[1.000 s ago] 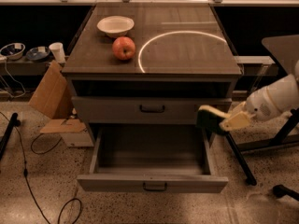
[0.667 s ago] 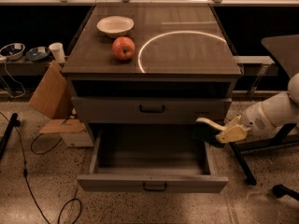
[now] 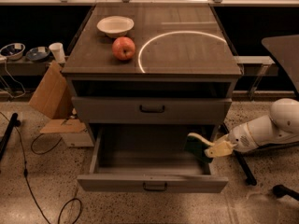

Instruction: Place sponge into middle drawer

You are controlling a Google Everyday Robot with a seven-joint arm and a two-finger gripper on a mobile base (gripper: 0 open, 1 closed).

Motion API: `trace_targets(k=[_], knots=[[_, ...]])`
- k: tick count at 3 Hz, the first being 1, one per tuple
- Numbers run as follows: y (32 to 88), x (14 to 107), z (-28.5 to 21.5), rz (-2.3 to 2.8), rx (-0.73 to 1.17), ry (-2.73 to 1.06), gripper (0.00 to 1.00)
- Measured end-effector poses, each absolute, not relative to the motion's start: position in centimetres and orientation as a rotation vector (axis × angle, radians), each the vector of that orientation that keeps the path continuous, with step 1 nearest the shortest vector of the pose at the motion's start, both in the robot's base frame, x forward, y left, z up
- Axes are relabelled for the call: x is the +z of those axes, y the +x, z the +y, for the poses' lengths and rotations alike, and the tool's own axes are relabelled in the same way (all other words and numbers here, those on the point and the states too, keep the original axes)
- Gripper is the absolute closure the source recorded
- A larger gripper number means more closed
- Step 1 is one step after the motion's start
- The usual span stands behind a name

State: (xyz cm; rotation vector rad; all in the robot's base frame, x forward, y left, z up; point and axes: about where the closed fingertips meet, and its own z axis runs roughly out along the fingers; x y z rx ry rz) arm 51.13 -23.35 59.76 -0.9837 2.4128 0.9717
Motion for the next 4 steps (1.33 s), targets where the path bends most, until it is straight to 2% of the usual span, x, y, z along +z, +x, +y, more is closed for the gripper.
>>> trace_targets(k=[2, 4], knots=[[52.8, 54.0, -21.2, 2.547, 1.114, -0.805, 1.00], [54.2, 51.2, -21.0, 2.636, 1.124, -0.685, 1.00]])
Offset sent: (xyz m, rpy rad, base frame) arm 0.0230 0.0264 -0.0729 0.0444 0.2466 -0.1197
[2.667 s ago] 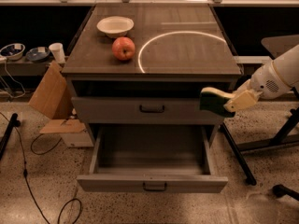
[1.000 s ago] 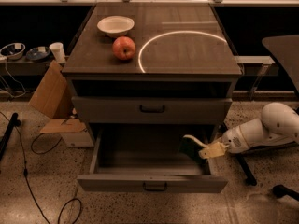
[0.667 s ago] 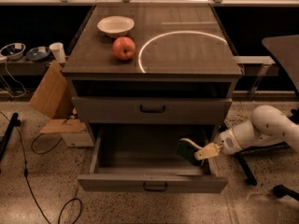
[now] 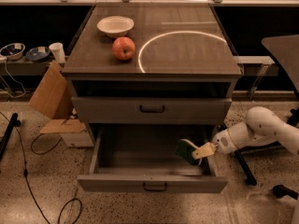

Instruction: Place sponge into middle drawer

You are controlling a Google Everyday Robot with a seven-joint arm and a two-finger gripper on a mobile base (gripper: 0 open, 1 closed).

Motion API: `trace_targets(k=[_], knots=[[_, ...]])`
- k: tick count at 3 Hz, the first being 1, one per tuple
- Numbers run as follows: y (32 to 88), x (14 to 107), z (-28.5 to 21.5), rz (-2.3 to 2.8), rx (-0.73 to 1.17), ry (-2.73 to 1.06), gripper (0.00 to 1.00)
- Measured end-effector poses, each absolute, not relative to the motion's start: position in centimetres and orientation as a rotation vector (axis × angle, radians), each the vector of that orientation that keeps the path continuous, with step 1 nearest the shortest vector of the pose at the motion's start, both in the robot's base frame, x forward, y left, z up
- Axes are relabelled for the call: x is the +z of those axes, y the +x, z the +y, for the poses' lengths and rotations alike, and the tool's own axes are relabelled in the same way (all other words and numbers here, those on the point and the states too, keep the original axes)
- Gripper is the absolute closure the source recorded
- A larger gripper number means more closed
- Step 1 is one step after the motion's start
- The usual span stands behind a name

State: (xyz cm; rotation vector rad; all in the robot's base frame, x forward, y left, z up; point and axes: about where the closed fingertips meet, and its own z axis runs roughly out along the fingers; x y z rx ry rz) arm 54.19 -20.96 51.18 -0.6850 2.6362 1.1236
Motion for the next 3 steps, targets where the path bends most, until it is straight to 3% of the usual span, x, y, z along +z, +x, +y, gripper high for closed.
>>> trace_targets(k=[3], knots=[[54.6, 48.1, -22.3, 2.636, 0.966, -0.534, 1.00]])
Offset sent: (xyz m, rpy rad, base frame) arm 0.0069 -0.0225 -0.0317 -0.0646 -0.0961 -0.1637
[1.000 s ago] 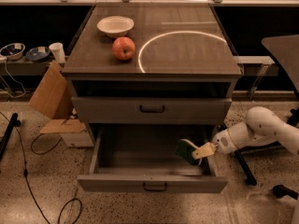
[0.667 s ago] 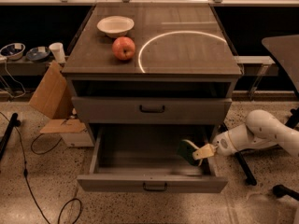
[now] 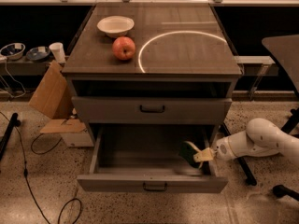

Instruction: Place sponge into middle drawer

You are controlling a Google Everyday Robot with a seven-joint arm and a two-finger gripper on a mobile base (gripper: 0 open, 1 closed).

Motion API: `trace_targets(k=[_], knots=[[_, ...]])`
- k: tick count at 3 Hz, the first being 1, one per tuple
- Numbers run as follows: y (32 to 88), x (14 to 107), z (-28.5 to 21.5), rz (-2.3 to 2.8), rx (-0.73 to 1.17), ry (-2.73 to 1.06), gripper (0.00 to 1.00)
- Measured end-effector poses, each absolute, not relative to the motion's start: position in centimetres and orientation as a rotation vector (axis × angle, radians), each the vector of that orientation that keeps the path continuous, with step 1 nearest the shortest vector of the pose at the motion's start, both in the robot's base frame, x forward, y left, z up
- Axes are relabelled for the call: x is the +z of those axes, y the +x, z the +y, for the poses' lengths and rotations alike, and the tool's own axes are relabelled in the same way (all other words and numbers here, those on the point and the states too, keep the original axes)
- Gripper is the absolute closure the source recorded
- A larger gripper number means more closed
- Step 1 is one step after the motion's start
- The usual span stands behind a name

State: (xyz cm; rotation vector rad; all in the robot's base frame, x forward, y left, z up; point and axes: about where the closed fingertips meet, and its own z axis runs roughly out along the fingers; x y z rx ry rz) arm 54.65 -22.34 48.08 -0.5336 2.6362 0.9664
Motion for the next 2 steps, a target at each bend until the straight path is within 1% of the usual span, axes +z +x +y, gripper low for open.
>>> trace_targets(k=[1, 2], knots=[[54.59, 46.92, -22.73, 2.670, 0.897, -0.480, 1.00], [54.55, 45.95, -22.88, 2.690, 0.857, -0.443, 0.74]])
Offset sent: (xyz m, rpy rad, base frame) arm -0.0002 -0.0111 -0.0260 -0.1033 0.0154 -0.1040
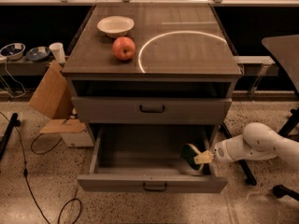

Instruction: Place sponge into middle drawer

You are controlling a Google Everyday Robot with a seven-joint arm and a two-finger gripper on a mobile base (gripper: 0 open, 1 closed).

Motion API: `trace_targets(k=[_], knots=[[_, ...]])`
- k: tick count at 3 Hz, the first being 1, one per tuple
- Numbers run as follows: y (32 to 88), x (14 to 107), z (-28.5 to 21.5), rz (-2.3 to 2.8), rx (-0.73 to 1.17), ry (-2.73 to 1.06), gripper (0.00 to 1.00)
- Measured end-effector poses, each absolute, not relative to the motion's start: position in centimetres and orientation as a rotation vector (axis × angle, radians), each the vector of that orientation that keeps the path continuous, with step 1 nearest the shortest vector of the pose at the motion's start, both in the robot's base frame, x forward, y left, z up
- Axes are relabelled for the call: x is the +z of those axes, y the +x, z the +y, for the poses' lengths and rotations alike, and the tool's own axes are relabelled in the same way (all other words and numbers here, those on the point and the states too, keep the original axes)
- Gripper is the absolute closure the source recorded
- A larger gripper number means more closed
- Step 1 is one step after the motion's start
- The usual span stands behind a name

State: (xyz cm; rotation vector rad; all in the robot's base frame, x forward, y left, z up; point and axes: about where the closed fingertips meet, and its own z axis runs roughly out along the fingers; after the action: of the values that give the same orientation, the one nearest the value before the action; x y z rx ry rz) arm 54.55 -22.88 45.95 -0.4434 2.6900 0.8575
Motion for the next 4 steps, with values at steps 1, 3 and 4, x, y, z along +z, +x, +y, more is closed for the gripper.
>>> trace_targets(k=[1, 3, 4], knots=[[54.51, 45.66, -23.02, 2.686, 0.850, -0.427, 0.51], [54.61, 45.89, -23.02, 2.663, 0.840, -0.437, 0.04], [54.66, 46.15, -23.07, 2.648, 0.834, -0.444, 0.00]])
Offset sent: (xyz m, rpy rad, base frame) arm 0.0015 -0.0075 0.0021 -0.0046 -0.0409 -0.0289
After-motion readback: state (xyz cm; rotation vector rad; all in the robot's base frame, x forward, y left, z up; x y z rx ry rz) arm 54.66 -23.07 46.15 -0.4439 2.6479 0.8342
